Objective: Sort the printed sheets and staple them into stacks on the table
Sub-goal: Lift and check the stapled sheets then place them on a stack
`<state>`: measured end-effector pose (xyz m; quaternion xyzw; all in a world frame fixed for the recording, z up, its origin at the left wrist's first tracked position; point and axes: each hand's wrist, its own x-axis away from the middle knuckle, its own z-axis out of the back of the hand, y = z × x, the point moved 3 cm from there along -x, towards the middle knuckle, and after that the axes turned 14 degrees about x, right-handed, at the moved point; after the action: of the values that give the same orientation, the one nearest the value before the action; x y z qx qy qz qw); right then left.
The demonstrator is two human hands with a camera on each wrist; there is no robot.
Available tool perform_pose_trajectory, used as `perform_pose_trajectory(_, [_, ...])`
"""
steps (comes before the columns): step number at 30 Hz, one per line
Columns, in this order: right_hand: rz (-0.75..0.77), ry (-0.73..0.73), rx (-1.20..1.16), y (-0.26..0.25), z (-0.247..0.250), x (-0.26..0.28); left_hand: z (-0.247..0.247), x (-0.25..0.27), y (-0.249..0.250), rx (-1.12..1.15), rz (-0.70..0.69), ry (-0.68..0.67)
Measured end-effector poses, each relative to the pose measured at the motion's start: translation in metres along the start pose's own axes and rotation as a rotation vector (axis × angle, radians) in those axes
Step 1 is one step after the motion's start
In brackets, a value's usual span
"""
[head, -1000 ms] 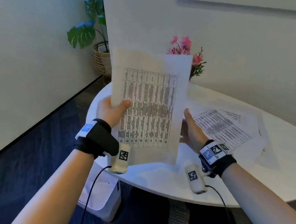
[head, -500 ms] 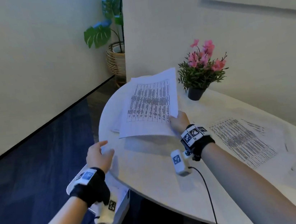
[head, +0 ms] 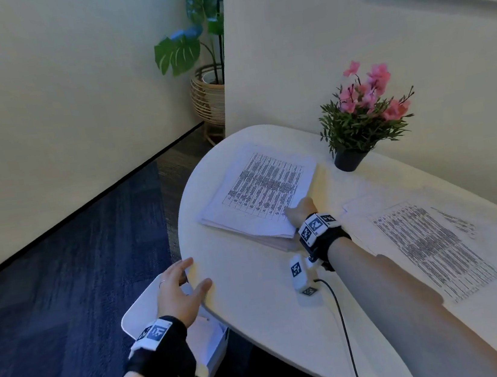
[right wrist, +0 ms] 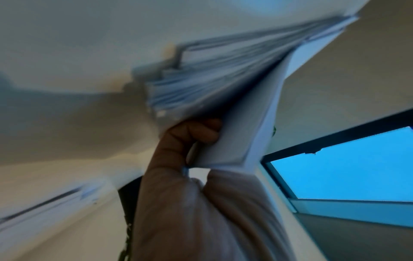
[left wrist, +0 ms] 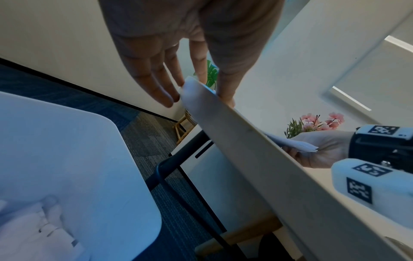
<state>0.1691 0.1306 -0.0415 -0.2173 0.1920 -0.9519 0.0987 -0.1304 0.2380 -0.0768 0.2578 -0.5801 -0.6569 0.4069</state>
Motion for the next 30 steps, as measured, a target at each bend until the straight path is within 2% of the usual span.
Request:
perform_pose_trajectory(5, [0.077, 0.008, 0.089, -0.004, 0.005, 0.006, 0.000, 0.001, -0.001, 0.040, 0.013, 0.010])
perform_pose_trajectory(8, [0.002, 0.021, 0.100, -0.002, 0.014, 0.010, 0.000, 0.002, -0.001, 0.042, 0.014, 0.006])
perform_pose_trajectory(12, [0.020, 0.092, 0.091, 0.022, 0.056, 0.024, 0.000, 0.003, -0.002, 0.047, 0.033, 0.010])
perform_pose_trajectory(15, [0.004, 0.199, 0.086, 0.067, 0.107, 0.028, -0.001, 0.005, -0.002, 0.054, 0.039, 0.014])
perform_pose_trajectory(20, [-0.192, 0.202, 0.295, 0.168, 0.166, 0.031, -0.002, 0.009, 0.002, 0.057, 0.043, 0.019])
perform_pose_trajectory(25, [-0.271, 0.099, 0.452, 0.247, 0.181, 0.015, -0.002, 0.008, -0.002, 0.041, 0.071, 0.027])
perform_pose_trajectory(30, [-0.311, 0.031, 0.527, 0.283, 0.183, -0.011, -0.002, 0.004, -0.008, 0.030, 0.092, 0.033])
